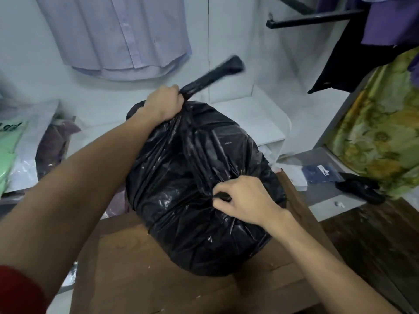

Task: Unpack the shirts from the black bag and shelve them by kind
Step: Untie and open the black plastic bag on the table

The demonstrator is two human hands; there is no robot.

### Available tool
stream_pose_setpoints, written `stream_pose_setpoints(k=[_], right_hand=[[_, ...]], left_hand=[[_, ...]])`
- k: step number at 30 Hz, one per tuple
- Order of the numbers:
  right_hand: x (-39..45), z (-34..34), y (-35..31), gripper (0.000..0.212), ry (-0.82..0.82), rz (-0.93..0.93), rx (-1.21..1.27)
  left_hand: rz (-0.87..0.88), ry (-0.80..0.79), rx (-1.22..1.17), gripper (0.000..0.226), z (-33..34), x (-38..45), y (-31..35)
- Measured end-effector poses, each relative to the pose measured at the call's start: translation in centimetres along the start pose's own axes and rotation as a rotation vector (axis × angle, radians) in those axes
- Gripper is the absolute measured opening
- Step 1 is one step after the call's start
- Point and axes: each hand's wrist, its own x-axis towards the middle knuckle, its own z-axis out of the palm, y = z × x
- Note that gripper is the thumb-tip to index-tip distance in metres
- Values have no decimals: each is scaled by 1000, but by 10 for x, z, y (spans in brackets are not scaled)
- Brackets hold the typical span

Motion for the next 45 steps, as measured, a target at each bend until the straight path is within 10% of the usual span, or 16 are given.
stream_pose_setpoints(k=[9, 13, 16, 20, 30, 35, 39, 42, 45], right_hand=[[-18, -7, 55, 58, -355, 49, 212], [2, -17, 68, 21, -15, 119, 522], [32, -24, 77, 36, -111, 128, 361], [50, -22, 81, 90, -489, 73, 85], [45, -24, 119, 104, -686, 99, -54], [88, -42, 92, 66, -248, -44, 193], [136, -35, 65, 118, 2, -25, 87], [176, -36, 57, 131, 84, 7, 96], [213, -47, 52, 99, 66, -19, 160]], left_hand=[[-308, -7, 53, 31, -21, -15, -32], [217, 353, 77, 28, -21, -46, 4], [612, -35, 236, 30, -10, -69, 25], [571, -144, 555, 63, -1, -94, 15], [81, -166, 481, 87, -49, -138, -78], [-79, -123, -167, 58, -74, -141, -66], [-163, 92, -725, 34, -82, -101, -35], [-118, 332, -479, 38, -79, -77, -40], [45, 375, -114, 47, -67, -72, -46]])
